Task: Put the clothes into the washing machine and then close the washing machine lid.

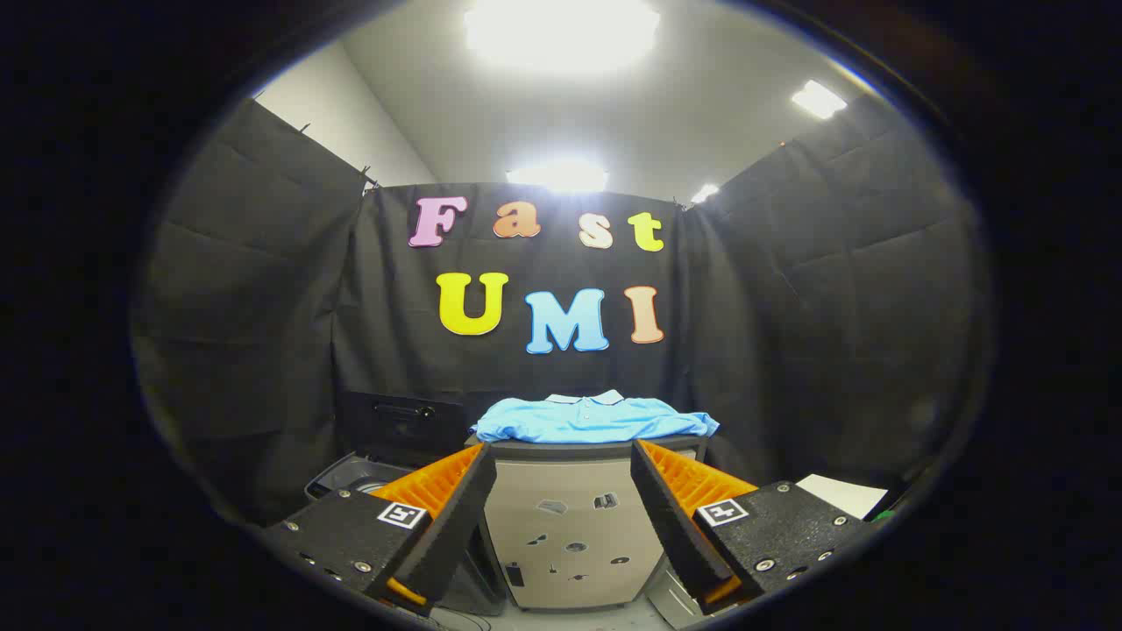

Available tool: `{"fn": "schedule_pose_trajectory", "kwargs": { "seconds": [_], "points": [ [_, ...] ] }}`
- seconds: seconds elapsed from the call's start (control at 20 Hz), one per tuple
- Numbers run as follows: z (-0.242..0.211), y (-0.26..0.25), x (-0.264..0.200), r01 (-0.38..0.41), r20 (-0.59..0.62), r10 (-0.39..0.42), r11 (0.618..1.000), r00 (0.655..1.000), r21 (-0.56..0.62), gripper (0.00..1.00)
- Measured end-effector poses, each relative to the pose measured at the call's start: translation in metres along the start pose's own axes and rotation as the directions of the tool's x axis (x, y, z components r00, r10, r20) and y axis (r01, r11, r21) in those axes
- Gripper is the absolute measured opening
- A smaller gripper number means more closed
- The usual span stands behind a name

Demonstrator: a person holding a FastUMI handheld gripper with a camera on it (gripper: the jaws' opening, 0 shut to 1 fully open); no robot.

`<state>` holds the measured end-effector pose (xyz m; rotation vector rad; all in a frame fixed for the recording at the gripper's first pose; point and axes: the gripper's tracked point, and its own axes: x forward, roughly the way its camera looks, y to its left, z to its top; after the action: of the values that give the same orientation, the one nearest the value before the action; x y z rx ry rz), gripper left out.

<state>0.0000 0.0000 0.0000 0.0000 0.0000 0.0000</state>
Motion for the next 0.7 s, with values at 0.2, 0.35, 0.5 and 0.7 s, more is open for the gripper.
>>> {"fn": "schedule_pose_trajectory", "kwargs": {
  "seconds": [0.2,0.35,0.5,0.7],
  "points": [
    [0.0016,0.0008,-0.0011,-0.004,0.002,0.004,1.0,1.0,-0.002,0.96],
    [0.0017,0.0007,-0.001,-0.006,0.0,0.006,1.0,1.0,0.0,0.97],
    [0.0012,0.0004,-0.003,-0.003,-0.004,0.003,1.0,1.0,0.005,0.97],
    [0.0006,0.004,-0.0031,0.0,-0.009,0.0,1.0,1.0,0.003,0.96]
  ]
}}
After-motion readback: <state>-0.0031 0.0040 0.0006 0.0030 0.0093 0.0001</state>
